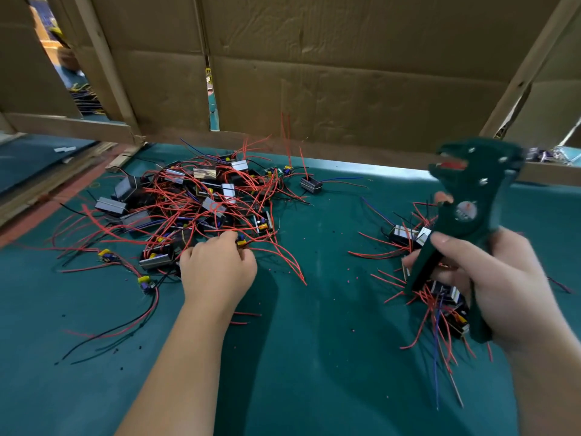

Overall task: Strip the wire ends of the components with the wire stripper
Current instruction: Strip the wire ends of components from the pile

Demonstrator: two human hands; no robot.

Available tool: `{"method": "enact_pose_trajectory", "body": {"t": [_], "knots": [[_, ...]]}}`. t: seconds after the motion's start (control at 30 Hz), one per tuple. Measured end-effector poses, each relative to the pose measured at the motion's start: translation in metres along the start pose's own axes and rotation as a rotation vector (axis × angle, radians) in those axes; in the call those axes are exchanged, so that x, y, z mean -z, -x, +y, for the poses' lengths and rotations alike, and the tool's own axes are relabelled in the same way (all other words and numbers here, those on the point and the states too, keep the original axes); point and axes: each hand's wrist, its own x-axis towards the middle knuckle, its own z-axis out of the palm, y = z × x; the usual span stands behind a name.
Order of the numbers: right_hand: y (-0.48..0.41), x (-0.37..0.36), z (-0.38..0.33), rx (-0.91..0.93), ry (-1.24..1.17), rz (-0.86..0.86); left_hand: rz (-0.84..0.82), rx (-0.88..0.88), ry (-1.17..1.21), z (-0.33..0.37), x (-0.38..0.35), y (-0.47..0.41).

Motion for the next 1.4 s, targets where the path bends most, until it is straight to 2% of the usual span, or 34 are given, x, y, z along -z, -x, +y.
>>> {"method": "enact_pose_trajectory", "body": {"t": [0.07,0.13,0.37,0.47,0.57,0.7,0.77,0.93,1.03,1.13,1.23,1.4], "knots": [[0.003,-0.002,-0.005,0.057,-0.152,-0.09,0.019,0.001,0.019,-0.001,-0.001,0.0],[0.004,-0.005,-0.008,0.028,-0.252,-0.214,0.035,-0.015,0.066,-0.001,-0.002,0.001],[0.011,-0.018,0.012,-0.229,0.06,-0.322,-0.108,-0.101,0.101,-0.001,0.004,0.001],[0.007,-0.02,0.027,-0.329,0.1,-0.254,-0.154,-0.12,0.123,-0.003,0.005,0.003],[0.003,-0.018,0.032,-0.376,0.048,-0.158,-0.143,-0.141,0.272,-0.004,0.006,0.002],[-0.002,-0.009,0.033,-0.312,0.118,-0.054,-0.031,-0.401,0.424,0.002,0.005,0.0],[-0.003,-0.007,0.033,-0.268,0.131,-0.024,-0.019,-0.467,0.468,0.004,0.003,0.0],[-0.002,-0.004,0.039,-0.127,0.249,0.003,-0.1,-0.422,0.636,0.009,0.002,0.005],[0.002,-0.009,0.041,-0.117,0.137,-0.057,-0.147,-0.394,0.697,0.015,0.001,0.007],[0.006,-0.018,0.042,-0.213,-0.143,-0.139,-0.238,-0.334,0.8,0.019,-0.002,0.009],[0.011,-0.029,0.044,-0.36,-0.358,-0.221,-0.311,-0.248,1.043,0.026,0.003,0.014],[0.016,-0.041,0.044,-0.522,-0.507,-0.326,-0.453,-0.02,1.31,0.038,0.007,0.018]]}}
